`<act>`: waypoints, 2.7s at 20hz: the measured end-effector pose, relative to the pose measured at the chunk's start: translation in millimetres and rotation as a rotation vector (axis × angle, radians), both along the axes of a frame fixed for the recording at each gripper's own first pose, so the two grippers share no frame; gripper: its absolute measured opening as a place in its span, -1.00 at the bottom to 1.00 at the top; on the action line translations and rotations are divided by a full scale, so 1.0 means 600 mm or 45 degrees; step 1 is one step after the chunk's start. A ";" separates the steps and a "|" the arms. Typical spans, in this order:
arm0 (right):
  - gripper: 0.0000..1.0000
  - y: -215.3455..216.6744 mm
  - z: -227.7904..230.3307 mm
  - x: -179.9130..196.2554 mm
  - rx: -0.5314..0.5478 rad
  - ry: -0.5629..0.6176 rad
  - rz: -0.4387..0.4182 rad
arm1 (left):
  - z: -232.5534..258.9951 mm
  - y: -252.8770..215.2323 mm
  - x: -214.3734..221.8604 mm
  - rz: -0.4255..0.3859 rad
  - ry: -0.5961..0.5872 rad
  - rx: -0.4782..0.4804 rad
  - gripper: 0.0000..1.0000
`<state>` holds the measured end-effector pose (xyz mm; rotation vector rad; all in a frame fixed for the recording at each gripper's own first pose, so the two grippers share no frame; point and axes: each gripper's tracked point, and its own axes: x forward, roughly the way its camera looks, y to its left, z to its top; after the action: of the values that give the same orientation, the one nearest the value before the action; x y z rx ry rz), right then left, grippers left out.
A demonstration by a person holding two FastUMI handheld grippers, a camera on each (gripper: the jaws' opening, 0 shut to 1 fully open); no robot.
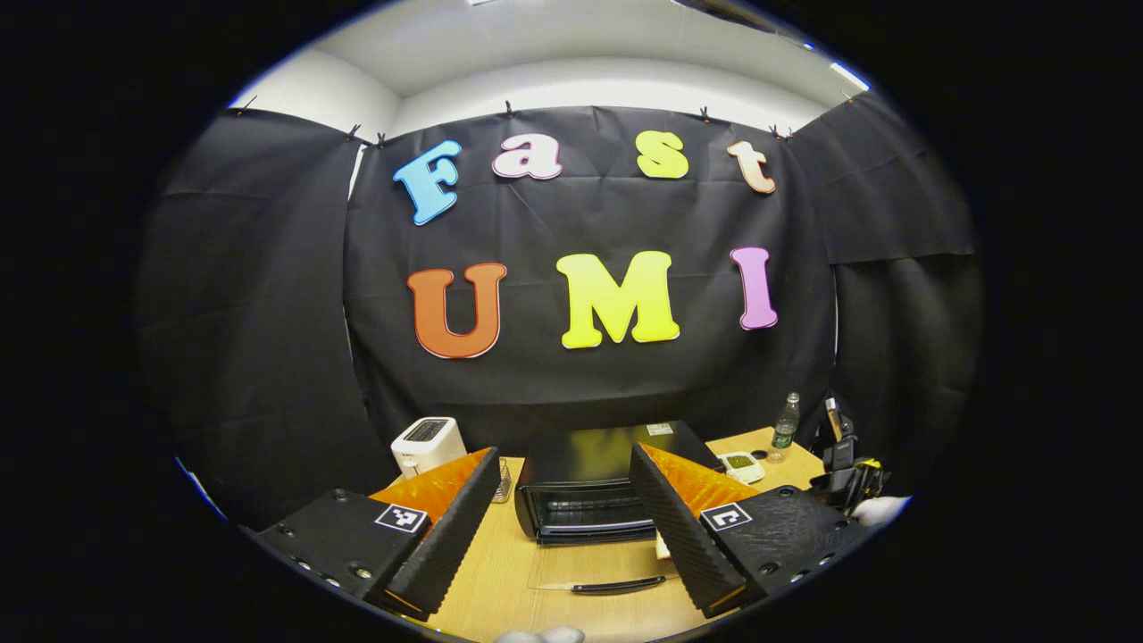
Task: Open the electric oven with the left hand, put the food in, and close the electric oven.
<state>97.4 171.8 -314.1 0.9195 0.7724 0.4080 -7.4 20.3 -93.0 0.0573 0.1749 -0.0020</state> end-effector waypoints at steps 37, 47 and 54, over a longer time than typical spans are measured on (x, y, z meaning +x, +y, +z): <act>1.00 0.116 -0.080 0.212 -0.691 -0.366 -0.345 | -0.070 0.037 0.010 -0.095 0.114 0.049 0.91; 0.87 0.054 0.037 0.099 -0.816 -0.499 -0.207 | -0.035 0.026 0.008 -0.065 0.024 0.015 0.90; 0.87 -0.081 0.240 -0.001 -0.977 -0.730 -0.263 | 0.005 0.016 0.000 -0.029 -0.053 0.007 0.91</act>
<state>97.0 123.3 -169.9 0.1315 0.2494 0.1477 -7.3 30.1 -90.0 0.0650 0.1327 -0.0229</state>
